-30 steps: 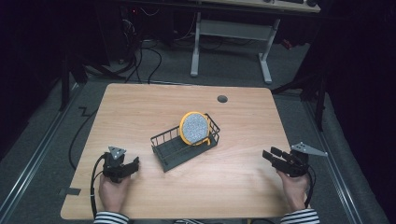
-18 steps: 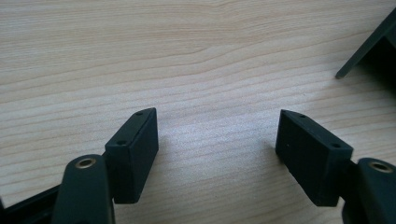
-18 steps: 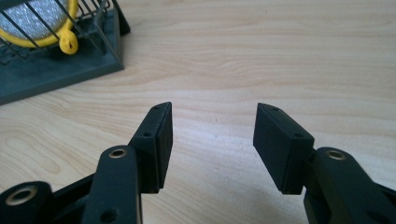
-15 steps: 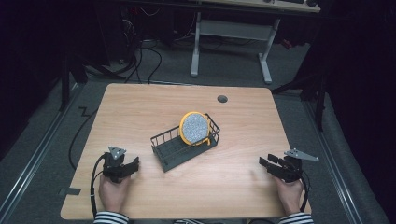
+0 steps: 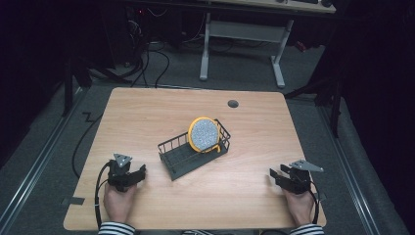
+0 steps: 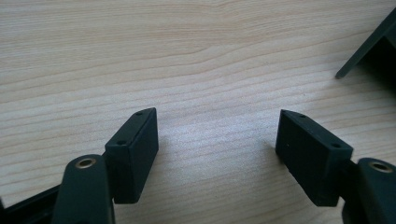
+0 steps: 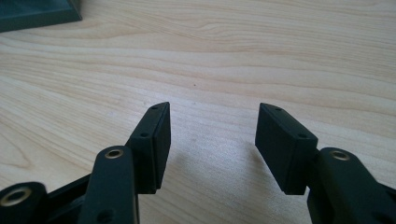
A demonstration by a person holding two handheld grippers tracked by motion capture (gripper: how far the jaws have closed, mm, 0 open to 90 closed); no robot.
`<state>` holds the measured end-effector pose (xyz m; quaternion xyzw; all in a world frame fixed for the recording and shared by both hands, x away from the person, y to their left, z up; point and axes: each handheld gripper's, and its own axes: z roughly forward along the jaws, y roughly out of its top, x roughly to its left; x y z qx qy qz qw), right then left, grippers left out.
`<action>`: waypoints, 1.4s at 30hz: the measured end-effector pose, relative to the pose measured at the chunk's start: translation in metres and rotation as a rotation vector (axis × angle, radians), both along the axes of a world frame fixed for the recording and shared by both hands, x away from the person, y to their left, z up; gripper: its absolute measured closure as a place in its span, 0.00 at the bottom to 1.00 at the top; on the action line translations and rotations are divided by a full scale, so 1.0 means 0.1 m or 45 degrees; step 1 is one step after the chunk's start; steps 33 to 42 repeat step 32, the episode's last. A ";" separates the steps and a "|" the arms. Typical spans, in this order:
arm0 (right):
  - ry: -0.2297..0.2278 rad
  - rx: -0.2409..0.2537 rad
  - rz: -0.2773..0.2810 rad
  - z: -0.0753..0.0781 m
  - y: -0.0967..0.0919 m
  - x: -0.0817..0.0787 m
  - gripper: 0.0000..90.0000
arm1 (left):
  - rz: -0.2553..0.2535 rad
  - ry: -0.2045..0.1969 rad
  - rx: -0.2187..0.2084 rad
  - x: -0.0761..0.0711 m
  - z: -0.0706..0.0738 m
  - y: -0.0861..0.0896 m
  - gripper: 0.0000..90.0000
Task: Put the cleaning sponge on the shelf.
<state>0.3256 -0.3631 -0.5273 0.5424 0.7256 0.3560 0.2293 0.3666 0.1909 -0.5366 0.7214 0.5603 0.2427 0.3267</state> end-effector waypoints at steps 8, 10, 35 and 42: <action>0.009 -0.033 -0.003 -0.01 0.02 0.01 0.50 | 0.000 0.000 0.000 0.00 0.00 0.00 0.34; 0.018 -0.044 -0.005 -0.01 0.03 0.02 0.49 | 0.000 0.000 0.000 0.00 0.00 0.00 0.34; 0.041 -0.106 -0.009 -0.02 0.08 0.03 0.45 | -0.004 0.000 -0.001 -0.01 0.00 0.00 0.35; 0.041 -0.106 -0.009 -0.02 0.08 0.03 0.45 | -0.004 0.000 -0.001 -0.01 0.00 0.00 0.35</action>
